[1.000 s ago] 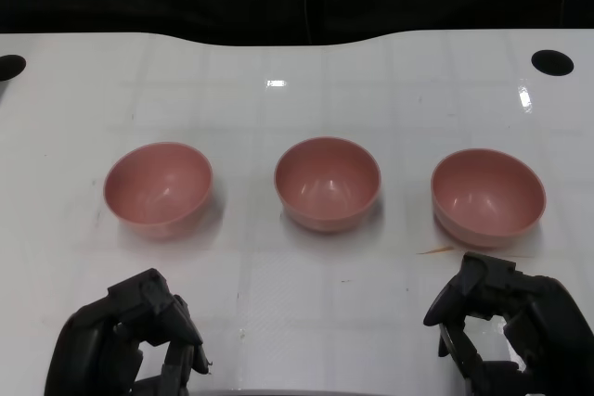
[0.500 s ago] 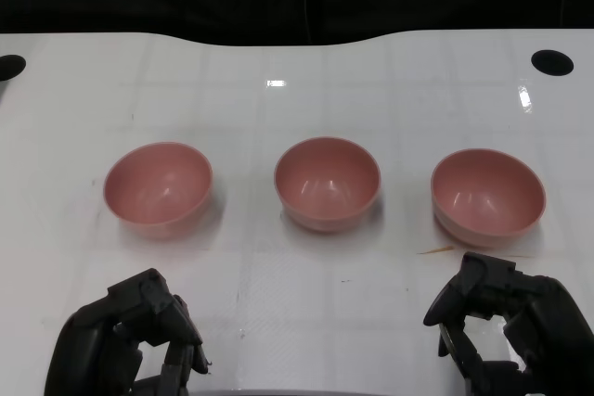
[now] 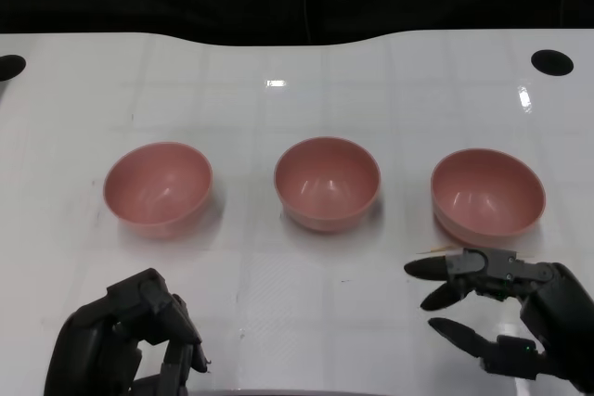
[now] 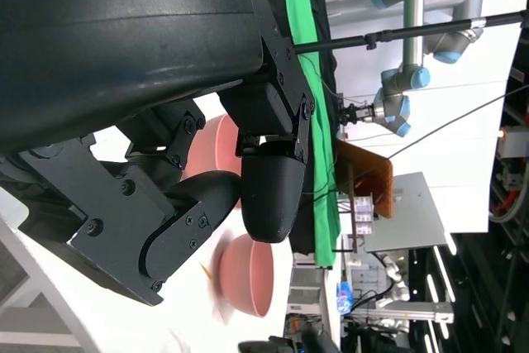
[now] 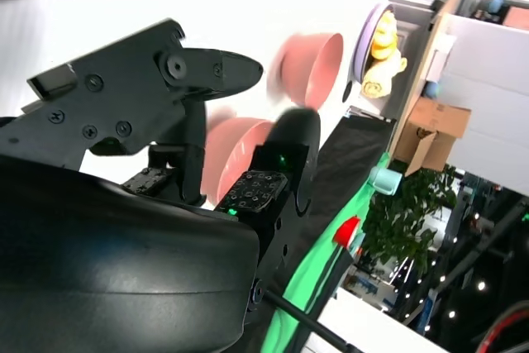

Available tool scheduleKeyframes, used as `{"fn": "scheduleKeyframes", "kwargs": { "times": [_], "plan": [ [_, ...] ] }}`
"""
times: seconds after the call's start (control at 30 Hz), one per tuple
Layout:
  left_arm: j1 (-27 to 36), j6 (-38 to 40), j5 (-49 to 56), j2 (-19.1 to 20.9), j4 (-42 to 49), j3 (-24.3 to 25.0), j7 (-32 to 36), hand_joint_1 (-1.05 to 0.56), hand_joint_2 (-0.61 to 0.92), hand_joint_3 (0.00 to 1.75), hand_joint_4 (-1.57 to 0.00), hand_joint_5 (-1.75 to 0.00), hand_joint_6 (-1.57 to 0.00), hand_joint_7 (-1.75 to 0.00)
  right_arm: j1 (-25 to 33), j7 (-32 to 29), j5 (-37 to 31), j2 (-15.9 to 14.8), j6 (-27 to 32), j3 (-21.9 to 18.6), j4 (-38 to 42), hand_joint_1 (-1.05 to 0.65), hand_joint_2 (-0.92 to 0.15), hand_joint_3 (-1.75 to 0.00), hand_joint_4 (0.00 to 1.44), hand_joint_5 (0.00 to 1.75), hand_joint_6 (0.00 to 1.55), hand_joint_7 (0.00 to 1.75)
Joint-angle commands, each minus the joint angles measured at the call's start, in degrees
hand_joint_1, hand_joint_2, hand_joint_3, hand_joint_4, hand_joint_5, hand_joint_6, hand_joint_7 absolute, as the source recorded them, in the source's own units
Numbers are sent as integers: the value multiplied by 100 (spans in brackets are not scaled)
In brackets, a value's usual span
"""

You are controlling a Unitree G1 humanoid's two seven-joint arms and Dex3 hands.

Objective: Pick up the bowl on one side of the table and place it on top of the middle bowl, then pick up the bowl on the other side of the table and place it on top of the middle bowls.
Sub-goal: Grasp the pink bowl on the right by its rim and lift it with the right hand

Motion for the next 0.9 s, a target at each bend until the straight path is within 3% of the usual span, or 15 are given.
{"fn": "scheduleKeyframes", "kwargs": {
  "times": [0.03,0.27,0.43,0.73,0.9],
  "plan": [
    [-7,-77,-23,24,11,47,-13,-11,39,135,-90,-165,-88,-140,-72,-165,-355,-252,11,-147,-215,-49,-84,-4,36,68,52,1],
    [-69,-157,-32,-3,68,48,-23,-10,39,135,-89,-165,-87,-140,-275,-749,-1556,-567,256,-386,-607,-62,-85,-1,23,62,40,0],
    [-48,-126,-14,4,27,42,-3,-8,39,137,-89,-166,-87,-140,-487,-1015,-2523,-798,841,-395,-906,-64,-84,0,18,61,35,0],
    [-42,-103,-54,47,1,99,-25,-9,40,135,-88,-166,-85,-142,-932,-1434,-3685,-960,1441,-63,-730,-70,-84,0,8,63,29,0],
    [-28,-33,-55,31,-49,98,10,-9,40,135,-88,-164,-86,-140,-1242,-1619,-4053,-1004,1637,171,-420,-65,-82,0,6,64,31,1]
  ]
}}
